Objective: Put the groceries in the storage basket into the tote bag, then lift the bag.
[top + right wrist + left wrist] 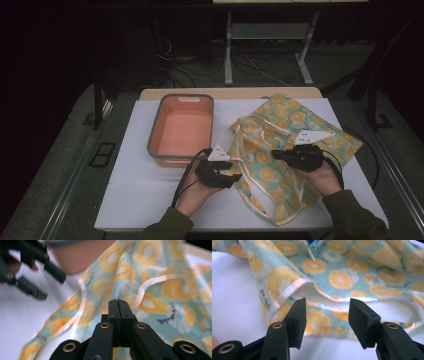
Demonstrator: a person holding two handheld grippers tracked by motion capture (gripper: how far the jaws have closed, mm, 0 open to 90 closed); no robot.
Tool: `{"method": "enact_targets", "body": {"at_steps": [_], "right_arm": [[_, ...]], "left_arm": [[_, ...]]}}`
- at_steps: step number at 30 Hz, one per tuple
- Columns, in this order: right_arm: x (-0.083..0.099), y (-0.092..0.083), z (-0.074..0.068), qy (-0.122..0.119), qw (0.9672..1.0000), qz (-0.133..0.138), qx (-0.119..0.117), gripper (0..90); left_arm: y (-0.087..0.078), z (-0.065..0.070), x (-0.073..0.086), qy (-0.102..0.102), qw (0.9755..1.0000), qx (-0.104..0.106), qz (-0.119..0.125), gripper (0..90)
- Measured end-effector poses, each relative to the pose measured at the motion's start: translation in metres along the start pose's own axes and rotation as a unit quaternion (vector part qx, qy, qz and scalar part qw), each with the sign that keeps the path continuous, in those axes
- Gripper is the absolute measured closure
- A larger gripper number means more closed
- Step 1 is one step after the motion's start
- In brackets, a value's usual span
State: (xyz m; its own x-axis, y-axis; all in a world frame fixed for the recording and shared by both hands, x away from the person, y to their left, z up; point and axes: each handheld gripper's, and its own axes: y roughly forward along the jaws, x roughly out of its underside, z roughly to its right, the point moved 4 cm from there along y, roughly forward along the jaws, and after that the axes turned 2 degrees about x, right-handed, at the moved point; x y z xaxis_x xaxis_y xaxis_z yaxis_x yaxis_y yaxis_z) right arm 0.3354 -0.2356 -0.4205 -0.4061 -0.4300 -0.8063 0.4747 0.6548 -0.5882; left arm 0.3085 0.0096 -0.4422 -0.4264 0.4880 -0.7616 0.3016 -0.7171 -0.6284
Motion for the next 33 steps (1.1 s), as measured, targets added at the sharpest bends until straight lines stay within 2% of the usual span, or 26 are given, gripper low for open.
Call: {"method": "enact_targets", "body": {"at_steps": [3, 7, 9, 11, 12, 15, 18, 21, 23, 25, 26, 28, 31, 33], "right_arm": [[0.007, 0.008, -0.008, -0.013, 0.9996, -0.022, -0.009, 89.7], [0.017, 0.022, -0.011, -0.016, 0.9985, -0.052, -0.013, 89.1], [0.019, 0.026, -0.011, -0.012, 0.9981, -0.06, -0.01, 81.5], [0.019, 0.025, -0.013, -0.006, 0.9984, -0.055, -0.009, 70.7], [0.018, 0.024, -0.015, 0.0, 0.9986, -0.052, -0.008, 68.5], [0.017, 0.015, -0.025, -0.006, 0.9992, -0.039, -0.013, 65.1], [0.023, 0.01, -0.039, -0.01, 0.9986, -0.043, -0.03, 62.8], [0.035, 0.015, -0.05, -0.022, 0.9968, -0.07, -0.033, 57.0], [0.043, 0.022, -0.052, -0.024, 0.9949, -0.092, -0.035, 53.6], [0.049, 0.029, -0.053, -0.033, 0.993, -0.11, -0.027, 50.9], [0.05, 0.03, -0.053, -0.039, 0.992, -0.117, -0.027, 51.9], [0.051, 0.031, -0.051, -0.05, 0.992, -0.115, -0.014, 63.9], [0.052, 0.029, -0.047, -0.056, 0.9918, -0.114, -0.008, 85.8], [0.051, 0.029, -0.046, -0.069, 0.991, -0.114, 0.001, 89.7]], "left_arm": [[-0.002, 0.0, 0.006, -0.002, 1.0, 0.004, -0.004, 47.3], [-0.001, -0.001, 0.009, -0.006, 1.0, 0.003, -0.005, 47.3], [-0.001, -0.003, 0.009, -0.01, 0.9999, 0.005, -0.003, 47.3], [-0.001, -0.004, 0.009, -0.011, 0.9999, 0.005, -0.003, 47.3], [-0.001, -0.004, 0.01, -0.011, 0.9999, 0.005, -0.004, 47.3], [0.0, -0.004, 0.01, -0.01, 0.9999, 0.005, -0.006, 47.3], [0.0, -0.004, 0.01, -0.009, 0.9999, 0.003, -0.007, 47.3], [0.001, -0.004, 0.01, -0.009, 0.9999, 0.003, -0.006, 47.2], [0.001, -0.004, 0.01, -0.01, 0.9999, 0.002, -0.005, 47.2], [0.001, -0.004, 0.01, -0.011, 0.9999, 0.0, -0.005, 47.2], [0.0, -0.005, 0.01, -0.011, 0.9999, 0.0, -0.004, 47.2], [0.0, -0.005, 0.009, -0.013, 0.9999, -0.002, -0.002, 47.2], [-0.001, -0.006, 0.008, -0.012, 0.9999, -0.005, 0.001, 47.0], [-0.001, -0.007, 0.005, -0.013, 0.9999, -0.009, 0.006, 46.6]]}}
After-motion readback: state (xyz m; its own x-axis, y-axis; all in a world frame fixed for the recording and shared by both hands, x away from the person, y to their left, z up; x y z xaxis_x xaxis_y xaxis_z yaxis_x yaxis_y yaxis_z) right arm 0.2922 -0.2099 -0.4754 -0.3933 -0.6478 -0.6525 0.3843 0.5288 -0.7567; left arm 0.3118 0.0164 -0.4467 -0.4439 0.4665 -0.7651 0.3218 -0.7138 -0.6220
